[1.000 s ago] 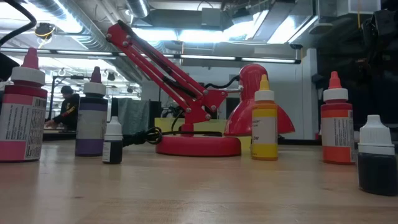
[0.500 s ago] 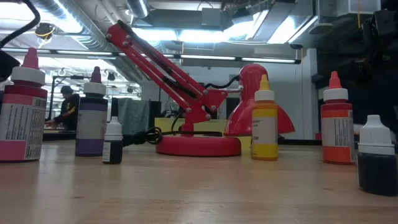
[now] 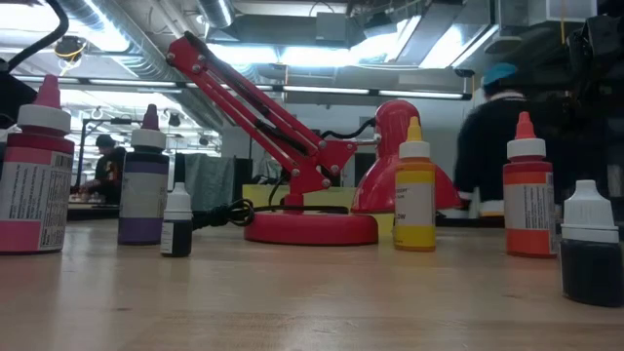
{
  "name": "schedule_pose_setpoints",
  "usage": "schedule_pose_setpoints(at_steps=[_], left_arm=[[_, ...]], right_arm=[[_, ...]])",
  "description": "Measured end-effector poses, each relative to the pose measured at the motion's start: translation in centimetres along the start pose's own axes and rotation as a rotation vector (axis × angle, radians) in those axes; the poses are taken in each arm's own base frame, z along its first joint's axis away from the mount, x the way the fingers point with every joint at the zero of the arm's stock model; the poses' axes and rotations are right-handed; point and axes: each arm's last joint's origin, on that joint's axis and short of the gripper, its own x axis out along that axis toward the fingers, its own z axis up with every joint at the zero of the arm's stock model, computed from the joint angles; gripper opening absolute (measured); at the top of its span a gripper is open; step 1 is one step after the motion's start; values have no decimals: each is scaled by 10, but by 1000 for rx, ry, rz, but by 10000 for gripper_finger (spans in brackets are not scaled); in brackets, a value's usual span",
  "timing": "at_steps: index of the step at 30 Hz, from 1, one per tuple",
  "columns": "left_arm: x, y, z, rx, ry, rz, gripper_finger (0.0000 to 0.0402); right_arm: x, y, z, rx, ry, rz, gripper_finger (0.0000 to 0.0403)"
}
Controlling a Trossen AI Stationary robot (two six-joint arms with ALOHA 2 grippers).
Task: Pick & Place food coloring
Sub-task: Put the black food coloring bottle into the yellow bin
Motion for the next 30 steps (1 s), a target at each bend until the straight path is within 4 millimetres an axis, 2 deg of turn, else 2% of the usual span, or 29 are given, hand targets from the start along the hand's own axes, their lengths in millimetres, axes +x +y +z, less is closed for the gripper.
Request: schedule_pose_setpoints(at_steps=[5, 12, 21, 30], left_arm=[[-10, -6, 5, 24, -42, -23, 74], [-48, 5, 11, 19, -107, 28, 72], [-112, 7, 32, 73, -209, -43, 70], [-184, -4, 71, 185, -326, -177, 70]], right_arm=[[0, 0, 0, 0, 0, 0, 347], [0, 0, 0, 0, 0, 0, 347], [0, 0, 0, 0, 0, 0, 347], [0, 0, 0, 0, 0, 0, 347]])
